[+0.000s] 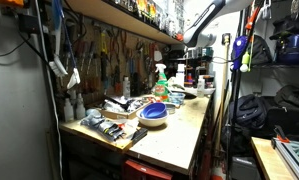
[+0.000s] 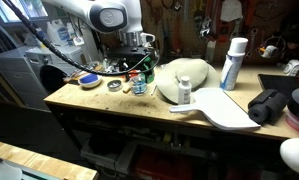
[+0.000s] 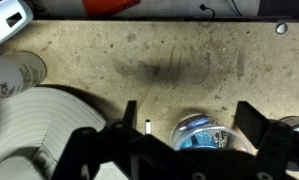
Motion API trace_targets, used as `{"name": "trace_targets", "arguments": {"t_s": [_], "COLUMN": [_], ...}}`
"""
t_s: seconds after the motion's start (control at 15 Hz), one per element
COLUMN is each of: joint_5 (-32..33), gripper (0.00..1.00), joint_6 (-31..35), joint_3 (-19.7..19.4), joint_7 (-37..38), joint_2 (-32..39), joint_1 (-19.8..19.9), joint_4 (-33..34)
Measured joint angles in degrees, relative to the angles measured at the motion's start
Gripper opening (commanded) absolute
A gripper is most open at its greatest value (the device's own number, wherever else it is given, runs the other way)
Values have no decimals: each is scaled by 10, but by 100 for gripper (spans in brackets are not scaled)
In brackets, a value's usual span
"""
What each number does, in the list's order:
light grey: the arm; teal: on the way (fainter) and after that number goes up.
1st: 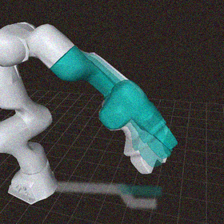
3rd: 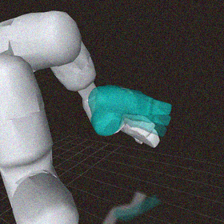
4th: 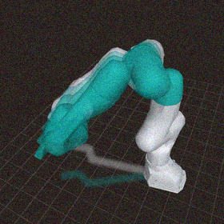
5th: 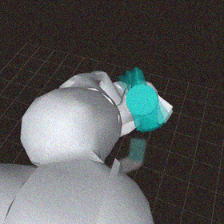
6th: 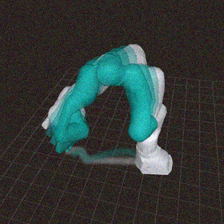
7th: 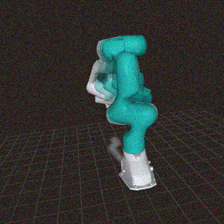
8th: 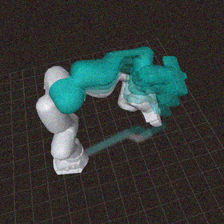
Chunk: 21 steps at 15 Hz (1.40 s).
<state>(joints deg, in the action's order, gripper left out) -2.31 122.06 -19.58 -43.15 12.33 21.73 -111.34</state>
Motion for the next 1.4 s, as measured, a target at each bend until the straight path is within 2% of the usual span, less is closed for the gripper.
{"name": "trace_targets", "arguments": {"t_s": [0.07,0.13,0.2,0.47,0.67,0.93,1.4], "joint_5": [2,4,6,17,14,-6,-11], "gripper": [100,90,74,42,40,43,34], "joint_6": [18,40,60,111,123,129,130], "joint_3": [2,4,6,11,27,60,75], "joint_7": [2,2,2,3,3,3,4], "joint_2": [4,13,26,90,121,128,154], "joint_1": [0,0,0,7,21,38,49], "joint_4": [-2,-4,-5,1,12,33,79]}}
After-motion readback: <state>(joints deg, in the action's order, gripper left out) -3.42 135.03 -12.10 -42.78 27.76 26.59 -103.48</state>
